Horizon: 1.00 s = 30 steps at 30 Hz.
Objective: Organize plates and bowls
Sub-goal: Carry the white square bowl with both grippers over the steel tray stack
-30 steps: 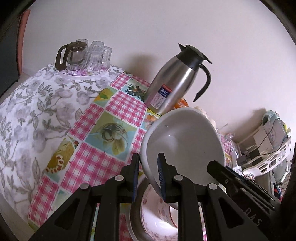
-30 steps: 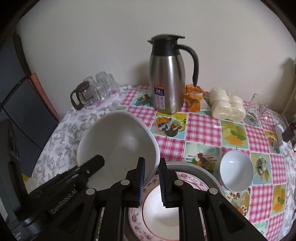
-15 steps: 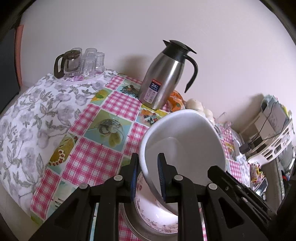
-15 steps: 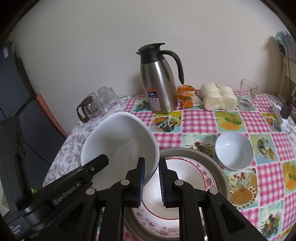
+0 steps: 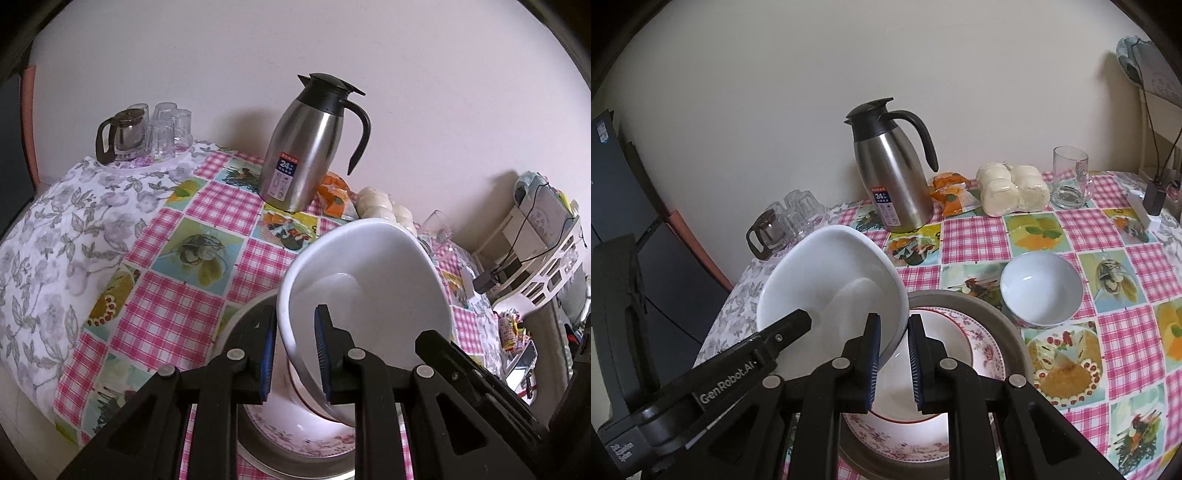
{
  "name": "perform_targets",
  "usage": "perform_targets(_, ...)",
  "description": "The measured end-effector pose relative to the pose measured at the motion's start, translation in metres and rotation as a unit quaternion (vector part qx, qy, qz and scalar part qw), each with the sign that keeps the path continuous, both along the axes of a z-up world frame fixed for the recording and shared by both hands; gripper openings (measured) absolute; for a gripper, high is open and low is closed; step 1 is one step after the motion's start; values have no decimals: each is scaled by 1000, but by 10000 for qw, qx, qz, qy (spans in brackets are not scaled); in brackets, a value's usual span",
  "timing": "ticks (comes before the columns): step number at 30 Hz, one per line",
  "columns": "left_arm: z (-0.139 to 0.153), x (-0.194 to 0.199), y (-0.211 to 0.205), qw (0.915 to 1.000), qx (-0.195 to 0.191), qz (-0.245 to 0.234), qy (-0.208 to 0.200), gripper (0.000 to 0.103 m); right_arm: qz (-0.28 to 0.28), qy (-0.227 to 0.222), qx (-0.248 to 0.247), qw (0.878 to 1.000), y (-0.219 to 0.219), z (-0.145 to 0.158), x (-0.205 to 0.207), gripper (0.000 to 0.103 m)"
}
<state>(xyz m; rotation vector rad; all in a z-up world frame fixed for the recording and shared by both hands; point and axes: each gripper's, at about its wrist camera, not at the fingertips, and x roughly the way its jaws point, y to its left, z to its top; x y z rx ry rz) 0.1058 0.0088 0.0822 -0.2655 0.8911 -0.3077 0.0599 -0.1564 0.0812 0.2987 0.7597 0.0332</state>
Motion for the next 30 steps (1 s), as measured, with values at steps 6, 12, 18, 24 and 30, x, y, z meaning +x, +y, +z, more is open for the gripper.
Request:
perform_targets(6, 4, -6, -8, 10000, 21, -49, -70, 20, -81, 32, 105, 9999, -9, -2, -7, 16)
perform_targets(12, 2, -8, -15, 9999, -40, -139, -22, 20, -153, 22, 151, 9998, -18, 0, -12, 16)
perform_targets(18, 2, -9, -23, 9997, -64, -233, -18, 20, -216, 24, 150, 9997, -25, 1, -16, 16)
perform_targets(24, 0, -10, -30, 9994, 3, -344, 16, 20, -308, 50, 192, 9993, -33, 1, -19, 16)
perform_targets(30, -9, -6, -32, 9991, -32, -384, 170, 20, -368, 162, 227, 9989, -37, -5, -16, 16)
